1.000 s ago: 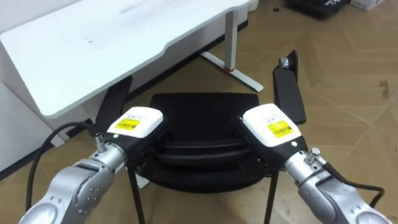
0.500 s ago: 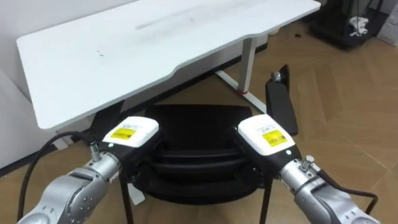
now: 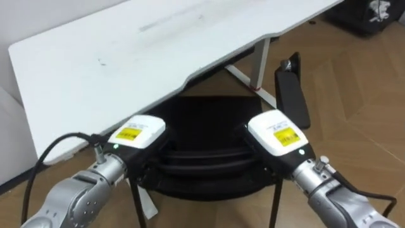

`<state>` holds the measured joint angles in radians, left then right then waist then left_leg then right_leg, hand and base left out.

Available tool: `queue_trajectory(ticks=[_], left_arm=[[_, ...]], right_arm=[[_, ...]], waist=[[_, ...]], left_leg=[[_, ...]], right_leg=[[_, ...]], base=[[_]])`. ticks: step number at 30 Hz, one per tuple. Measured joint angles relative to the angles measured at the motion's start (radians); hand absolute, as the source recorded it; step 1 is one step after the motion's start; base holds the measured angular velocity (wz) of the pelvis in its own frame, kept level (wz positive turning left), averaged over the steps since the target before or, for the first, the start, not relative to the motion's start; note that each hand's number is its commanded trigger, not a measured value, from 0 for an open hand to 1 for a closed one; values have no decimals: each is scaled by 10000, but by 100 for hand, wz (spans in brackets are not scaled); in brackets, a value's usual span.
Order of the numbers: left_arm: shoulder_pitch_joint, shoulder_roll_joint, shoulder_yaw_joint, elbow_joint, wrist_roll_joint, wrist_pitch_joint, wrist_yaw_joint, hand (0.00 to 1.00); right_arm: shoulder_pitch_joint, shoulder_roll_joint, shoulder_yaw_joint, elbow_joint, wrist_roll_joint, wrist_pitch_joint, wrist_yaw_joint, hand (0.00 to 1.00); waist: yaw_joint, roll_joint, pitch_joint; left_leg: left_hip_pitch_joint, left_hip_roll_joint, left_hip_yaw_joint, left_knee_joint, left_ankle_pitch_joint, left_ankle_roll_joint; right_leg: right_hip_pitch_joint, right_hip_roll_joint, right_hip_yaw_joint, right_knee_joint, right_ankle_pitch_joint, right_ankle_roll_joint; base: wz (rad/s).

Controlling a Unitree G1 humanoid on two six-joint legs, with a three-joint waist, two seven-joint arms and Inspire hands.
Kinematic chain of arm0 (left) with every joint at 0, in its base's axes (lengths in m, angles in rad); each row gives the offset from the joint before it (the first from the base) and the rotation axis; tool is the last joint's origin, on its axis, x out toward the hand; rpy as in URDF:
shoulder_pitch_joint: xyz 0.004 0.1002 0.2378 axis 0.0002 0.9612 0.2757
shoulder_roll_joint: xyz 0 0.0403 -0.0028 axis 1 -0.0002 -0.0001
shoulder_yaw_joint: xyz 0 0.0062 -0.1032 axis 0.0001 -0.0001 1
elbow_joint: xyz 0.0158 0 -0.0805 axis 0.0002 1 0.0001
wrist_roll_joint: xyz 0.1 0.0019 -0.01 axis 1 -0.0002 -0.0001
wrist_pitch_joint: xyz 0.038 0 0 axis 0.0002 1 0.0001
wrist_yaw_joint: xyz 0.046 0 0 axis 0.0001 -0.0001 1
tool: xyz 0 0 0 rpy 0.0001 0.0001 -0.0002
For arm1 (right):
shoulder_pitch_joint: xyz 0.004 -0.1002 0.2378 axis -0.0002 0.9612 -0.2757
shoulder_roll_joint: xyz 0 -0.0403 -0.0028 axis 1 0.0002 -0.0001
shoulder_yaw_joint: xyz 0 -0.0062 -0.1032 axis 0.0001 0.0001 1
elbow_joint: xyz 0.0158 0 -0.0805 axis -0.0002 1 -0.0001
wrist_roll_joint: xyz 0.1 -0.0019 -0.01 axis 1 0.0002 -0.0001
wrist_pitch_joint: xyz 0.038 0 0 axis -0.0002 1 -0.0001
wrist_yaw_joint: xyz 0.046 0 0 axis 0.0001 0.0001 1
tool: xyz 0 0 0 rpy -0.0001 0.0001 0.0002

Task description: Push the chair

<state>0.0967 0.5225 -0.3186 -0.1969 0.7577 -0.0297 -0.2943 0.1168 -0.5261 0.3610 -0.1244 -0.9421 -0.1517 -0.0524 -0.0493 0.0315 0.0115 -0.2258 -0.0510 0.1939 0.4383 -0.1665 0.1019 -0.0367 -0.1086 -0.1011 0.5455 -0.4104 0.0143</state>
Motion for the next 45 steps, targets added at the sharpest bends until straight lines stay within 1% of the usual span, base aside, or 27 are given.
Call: queue_trajectory(ticks=[3, 5, 8, 13, 16, 18, 19, 21, 22, 23, 24, 25, 26, 27, 28, 29, 30, 31, 33, 34, 36, 37, 38, 40, 41, 42, 45], left_arm=[[130, 7, -65, -1, -474, -355, 25, 100], [127, -30, -148, -2, -502, -454, 24, 100], [120, -68, -147, 18, -574, -456, 23, 100], [120, -50, -82, 105, -574, -543, 23, 100], [124, 33, -44, 140, -561, -657, 1, 100], [262, 71, 122, 286, -537, -945, -11, 100], [302, 127, 148, 321, -506, -1032, -11, 100], [431, 236, 464, 590, -479, -1525, 15, 100], [531, 275, 564, 601, -475, -1612, 52, 100], [613, 363, 721, 630, -467, -1768, 107, 100], [587, 447, 781, 636, -459, -1833, 187, 100], [512, 489, 765, 649, -457, -1849, 224, 100], [397, 573, 775, 659, -457, -1894, 243, 100], [246, 295, 736, 908, -297, -1887, 258, 100], [212, 157, 688, 1003, -191, -1871, 279, 100], [317, 206, 581, 1021, -167, -1825, 294, 100], [395, 223, 549, 1011, -191, -1873, 288, 100], [451, 146, 563, 997, -162, -1873, 293, 100], [367, 59, 578, 964, -69, -1944, 297, 100], [286, -32, 570, 962, 63, -1973, 274, 100], [396, 43, 615, 892, 182, -2109, 278, 100], [384, 68, 617, 890, 183, -2106, 286, 100], [254, -5, 578, 934, 202, -2060, 384, 100], [150, -88, 483, 1025, 231, -1954, 493, 100], [82, -116, 416, 1066, 230, -1940, 494, 100], [75, -229, 415, 1081, 230, -1923, 493, 100], [28, -432, 402, 1098, 230, -1853, 473, 100]], right_arm=[[118, -505, -208, -134, 211, -143, 116, 100], [141, -637, -305, -135, 223, -227, 214, 100], [177, -616, -309, -133, 222, -227, 238, 100], [274, -602, -295, -245, 230, -213, 437, 100], [285, -601, -243, -273, 271, -218, 671, 100], [301, -480, -145, -285, 57, -202, 1008, 100], [336, -379, -110, -283, -33, -200, 1094, 100], [424, 19, 13, -283, -232, -116, 1309, 100], [425, 112, 63, -286, -277, -113, 1374, 100], [425, 214, 113, -305, -320, -159, 1452, 100], [425, 255, 113, -372, -314, -222, 1524, 100], [425, 272, 113, -457, -311, -222, 1557, 100], [427, 155, 101, -681, -313, -226, 1617, 100], [399, -25, 110, -756, -316, -209, 1719, 100], [400, -57, 153, -744, -331, -196, 1870, 100], [400, -119, 317, -742, -398, -88, 2058, 100], [406, -172, 349, -756, -396, -98, 2195, 100], [403, -221, 361, -790, -399, -115, 2282, 100], [402, -464, 287, -1029, -399, -226, 2483, 100], [402, -661, 278, -1217, -398, -278, 2558, 100], [421, -653, 378, -1313, -408, -258, 2759, 100], [421, -644, 379, -1319, -407, -217, 2769, 100], [414, -630, 334, -1336, -407, -165, 2819, 100], [392, -575, 334, -1338, -407, -50, 2969, 100], [392, -648, 263, -1410, -406, -65, 3020, 100], [401, -643, 105, -1445, -406, -78, 3095, 100], [403, -677, -32, -1565, -470, 14, 3145, 100]], waist=[[-67, -93, 52], [-116, -172, 79], [-144, -205, 98], [-56, -222, 87], [307, -197, 70], [422, -145, 71], [439, -117, 69], [532, 68, 90], [464, 99, 80], [227, 96, 72], [-19, 14, 42], [-190, -58, 36], [-357, -435, 27], [-194, -411, 33], [-148, -372, 28], [39, -262, 4], [247, -132, 25], [320, -184, -29], [355, -376, -117], [362, -438, -126], [406, -344, -95], [394, -326, -82], [360, -321, -26], [263, -470, -37], [202, -636, -100], [199, -607, -103], [122, -653, -79]], left_leg=[[289, -340, 218, 21, -321, 215], [418, -484, 219, 92, -512, 296], [420, -497, 214, 212, -599, 386], [288, -496, -11, 347, -615, 401], [269, -549, -595, 348, -569, 377], [455, -784, -1992, 252, -406, 370], [494, -828, -2430, 164, -369, 353], [917, -865, -4279, -808, 246, 124], [1041, -895, -4870, -1110, 479, 58], [1263, -1060, -6274, -1535, 846, -124], [1351, -1233, -7460, -1713, 1102, -333], [1315, -1362, -7882, -1671, 1147, -422], [1078, -1771, -7988, -1383, 1069, -511], [779, -1539, -6364, -439, 505, -441], [735, -1251, -5407, -77, 170, -387], [757, -613, -4108, 325, -405, -293], [827, -340, -3791, 473, -786, -441], [854, -412, -4054, 394, -821, -482], [864, -833, -5198, -25, -735, -626], [802, -808, -4871, 165, -661, -720], [914, 340, -2995, 801, -838, -904], [955, 545, -2653, 737, -945, -866], [998, 757, -2504, 511, -1157, -905], [950, 547, -3238, 432, -1133, -1075], [875, 512, -3169, 454, -1056, -1134], [744, 775, -2531, 499, -985, -1108], [619, 1080, -1266, 593, -840, -1249]], right_leg=[[-434, -586, -97, 1730, 14, 188], [-818, -848, -76, 2711, 232, 501], [-1213, -999, -136, 3465, 629, 484], [-1141, -809, -46, 3257, 655, 476], [-923, -456, -16, 2796, 692, 422], [-1107, 86, 203, 2962, 1252, 309], [-1177, 370, 366, 2807, 1223, 208], [-1252, 1723, 1179, 557, 1072, -284], [-1233, 1978, 1319, -229, 1239, -408], [-1195, 2335, 1682, -1636, 1853, -438], [-1207, 2425, 2149, -2711, 2594, -389], [-1177, 2352, 2436, -3092, 2913, -302], [-1153, 1797, 2737, -3357, 3264, -82], [-1295, 1240, 975, -2935, 3619, -314], [-1229, 1037, 88, -2715, 3479, -421], [-1006, 991, -827, -2292, 3135, -602], [-872, 850, -1515, -1910, 2807, -660], [-850, 773, -1726, -1869, 2700, -598], [-876, 657, -2168, -2136, 2624, -519], [-793, 187, -3389, -2272, 2587, -614], [-207, 53, -5038, -2093, 2272, -823], [-111, 69, -5259, -1925, 2104, -755], [-109, 162, -5274, -1532, 1798, -400], [-283, 574, -3611, -1150, 1590, -219], [-348, 553, -3487, -1072, 1264, -469], [-323, 282, -4233, -1003, 1126, -728], [-180, -7, -5229, -1119, 995, -927]], base=[[-6], [-3], [0], [0], [-21], [-7], [-7], [6], [57], [104], [125], [153], [122], [96], [27], [5], [5], [42], [76], [70], [70], [94], [107], [114], [103], [93], [92]])
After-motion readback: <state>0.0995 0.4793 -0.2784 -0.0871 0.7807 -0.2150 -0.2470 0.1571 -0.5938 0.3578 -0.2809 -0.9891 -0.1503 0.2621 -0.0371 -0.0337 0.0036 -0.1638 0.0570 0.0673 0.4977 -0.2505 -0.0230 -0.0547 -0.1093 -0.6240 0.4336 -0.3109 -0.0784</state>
